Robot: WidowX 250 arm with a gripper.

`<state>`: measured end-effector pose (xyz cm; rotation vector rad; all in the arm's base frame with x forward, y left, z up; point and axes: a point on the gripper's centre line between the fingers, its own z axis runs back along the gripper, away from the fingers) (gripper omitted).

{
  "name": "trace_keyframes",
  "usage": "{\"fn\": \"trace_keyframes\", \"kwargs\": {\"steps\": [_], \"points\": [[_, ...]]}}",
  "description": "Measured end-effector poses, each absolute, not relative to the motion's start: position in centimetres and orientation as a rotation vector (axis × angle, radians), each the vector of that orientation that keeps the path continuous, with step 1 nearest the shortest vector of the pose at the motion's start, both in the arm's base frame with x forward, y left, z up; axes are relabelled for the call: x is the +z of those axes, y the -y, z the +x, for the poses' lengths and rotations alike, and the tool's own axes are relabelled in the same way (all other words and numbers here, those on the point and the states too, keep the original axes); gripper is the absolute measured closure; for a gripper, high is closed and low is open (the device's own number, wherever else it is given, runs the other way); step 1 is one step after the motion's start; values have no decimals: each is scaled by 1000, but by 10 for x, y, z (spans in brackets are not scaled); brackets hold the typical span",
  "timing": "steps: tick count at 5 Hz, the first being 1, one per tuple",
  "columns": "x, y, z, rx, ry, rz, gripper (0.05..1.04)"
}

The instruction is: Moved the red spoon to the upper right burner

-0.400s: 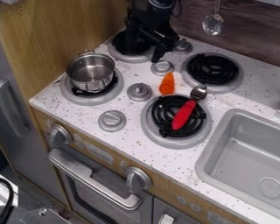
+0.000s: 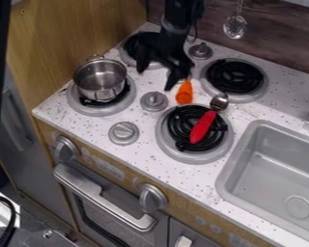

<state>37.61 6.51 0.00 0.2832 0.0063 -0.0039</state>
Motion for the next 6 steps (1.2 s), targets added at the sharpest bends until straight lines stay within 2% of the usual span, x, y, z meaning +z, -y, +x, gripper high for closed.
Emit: {"fn": "trace_keyframes", "kwargs": {"steps": [1,3,5,6], "points": [[8,-30,372,-30,35,256,84],[1,8,365,-14,40,168,84],[-46,22,366,30,-78,108,84],[-56,25,369,18,-115,96,133]]}}
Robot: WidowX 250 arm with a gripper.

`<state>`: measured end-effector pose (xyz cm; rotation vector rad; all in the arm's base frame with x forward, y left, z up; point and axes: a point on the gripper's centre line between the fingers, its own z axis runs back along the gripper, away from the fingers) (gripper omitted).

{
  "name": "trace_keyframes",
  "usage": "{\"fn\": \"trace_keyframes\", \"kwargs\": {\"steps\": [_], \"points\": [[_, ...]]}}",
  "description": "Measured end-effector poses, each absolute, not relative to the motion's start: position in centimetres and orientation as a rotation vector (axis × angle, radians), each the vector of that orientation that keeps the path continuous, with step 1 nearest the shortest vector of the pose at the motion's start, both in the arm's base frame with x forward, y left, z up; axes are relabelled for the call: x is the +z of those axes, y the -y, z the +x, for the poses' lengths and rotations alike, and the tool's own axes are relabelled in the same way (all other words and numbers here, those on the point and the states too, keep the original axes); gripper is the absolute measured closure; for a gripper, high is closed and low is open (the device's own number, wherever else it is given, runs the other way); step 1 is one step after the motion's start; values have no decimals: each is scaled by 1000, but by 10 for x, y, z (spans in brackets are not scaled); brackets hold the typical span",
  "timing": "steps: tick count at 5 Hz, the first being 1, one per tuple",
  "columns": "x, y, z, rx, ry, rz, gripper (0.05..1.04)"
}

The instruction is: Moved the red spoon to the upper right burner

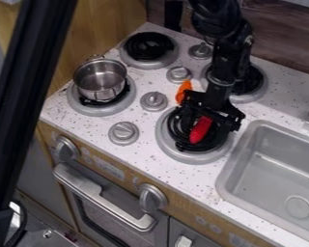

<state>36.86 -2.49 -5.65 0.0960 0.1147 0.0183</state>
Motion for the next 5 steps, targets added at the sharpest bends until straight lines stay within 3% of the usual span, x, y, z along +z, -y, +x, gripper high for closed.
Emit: {"fn": "trace_keyframes", "kwargs": {"steps": [1,2,3,4,5], "points": [[-59,24,372,22,-114,98,412],[-57,24,372,-14,-127,133,632],[-50,23,376,-88,-131,205,643],[-41,17,390,-108,-76,285,643],[-22,15,412,-93,-10,318,643]]}}
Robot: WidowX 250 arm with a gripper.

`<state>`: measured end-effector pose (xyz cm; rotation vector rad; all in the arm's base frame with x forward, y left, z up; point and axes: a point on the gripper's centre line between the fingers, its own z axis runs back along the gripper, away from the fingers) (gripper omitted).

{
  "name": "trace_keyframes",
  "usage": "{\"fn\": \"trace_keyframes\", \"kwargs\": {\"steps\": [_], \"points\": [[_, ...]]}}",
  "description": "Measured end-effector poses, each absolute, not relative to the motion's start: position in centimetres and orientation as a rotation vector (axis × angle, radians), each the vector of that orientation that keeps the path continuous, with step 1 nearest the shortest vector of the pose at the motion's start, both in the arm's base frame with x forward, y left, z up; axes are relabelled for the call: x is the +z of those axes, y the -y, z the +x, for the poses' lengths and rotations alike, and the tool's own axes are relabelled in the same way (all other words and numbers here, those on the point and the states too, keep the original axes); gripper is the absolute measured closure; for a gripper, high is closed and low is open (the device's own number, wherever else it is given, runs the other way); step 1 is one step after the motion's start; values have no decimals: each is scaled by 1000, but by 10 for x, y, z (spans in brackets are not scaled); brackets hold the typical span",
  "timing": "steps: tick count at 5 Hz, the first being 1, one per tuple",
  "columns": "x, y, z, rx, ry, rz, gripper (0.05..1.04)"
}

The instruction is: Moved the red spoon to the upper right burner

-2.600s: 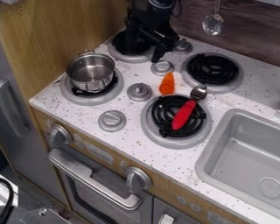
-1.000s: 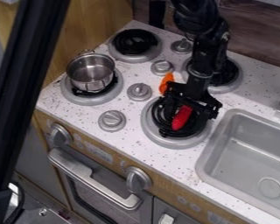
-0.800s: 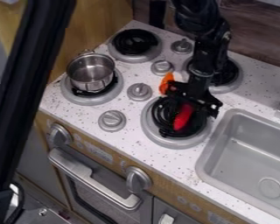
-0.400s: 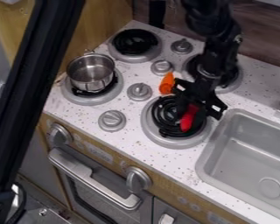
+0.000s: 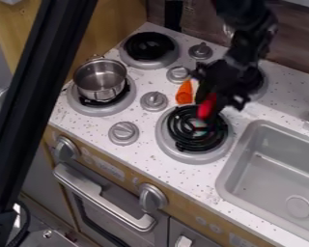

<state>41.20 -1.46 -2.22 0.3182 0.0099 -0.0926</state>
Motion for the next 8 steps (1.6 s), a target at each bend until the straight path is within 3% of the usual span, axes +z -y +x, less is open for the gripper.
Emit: {"fn": "trace_keyframes", "kwargs": {"steps": [1,3,4,5,6,7,8], "points": [[-7,9,440,-46,55,313,647],[-44,16,467,-46,5,238,648],[-60,20,470,-49,-36,217,595],[-60,21,469,-45,-43,208,291],[-63,16,458,-25,-66,230,89],[-41,15,448,7,-19,230,86],[-6,12,434,36,38,180,86]]}}
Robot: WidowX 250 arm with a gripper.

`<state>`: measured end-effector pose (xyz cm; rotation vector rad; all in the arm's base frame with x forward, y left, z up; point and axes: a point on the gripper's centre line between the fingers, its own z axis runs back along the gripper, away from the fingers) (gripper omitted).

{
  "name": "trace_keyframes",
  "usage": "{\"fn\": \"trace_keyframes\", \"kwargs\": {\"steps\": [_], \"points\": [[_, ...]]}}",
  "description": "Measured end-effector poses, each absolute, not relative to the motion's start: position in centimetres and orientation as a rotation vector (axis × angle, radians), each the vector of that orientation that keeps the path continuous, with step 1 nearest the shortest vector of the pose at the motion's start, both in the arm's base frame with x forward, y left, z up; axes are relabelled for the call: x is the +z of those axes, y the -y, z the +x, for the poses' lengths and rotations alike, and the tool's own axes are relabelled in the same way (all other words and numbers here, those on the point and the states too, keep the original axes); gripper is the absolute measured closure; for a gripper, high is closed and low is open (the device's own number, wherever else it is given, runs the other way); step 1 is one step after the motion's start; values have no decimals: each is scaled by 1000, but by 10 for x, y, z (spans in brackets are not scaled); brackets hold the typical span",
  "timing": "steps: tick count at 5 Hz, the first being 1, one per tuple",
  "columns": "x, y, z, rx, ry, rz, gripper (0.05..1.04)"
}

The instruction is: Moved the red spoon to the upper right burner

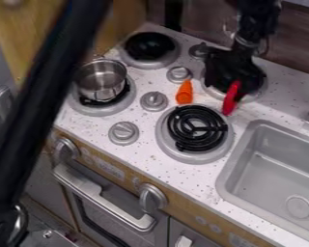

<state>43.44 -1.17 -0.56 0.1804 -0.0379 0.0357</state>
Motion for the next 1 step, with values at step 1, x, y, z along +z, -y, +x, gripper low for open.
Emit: {"fn": "trace_keyframes", "kwargs": {"steps": [1], "points": [[6,1,415,74,28,125,86]]}}
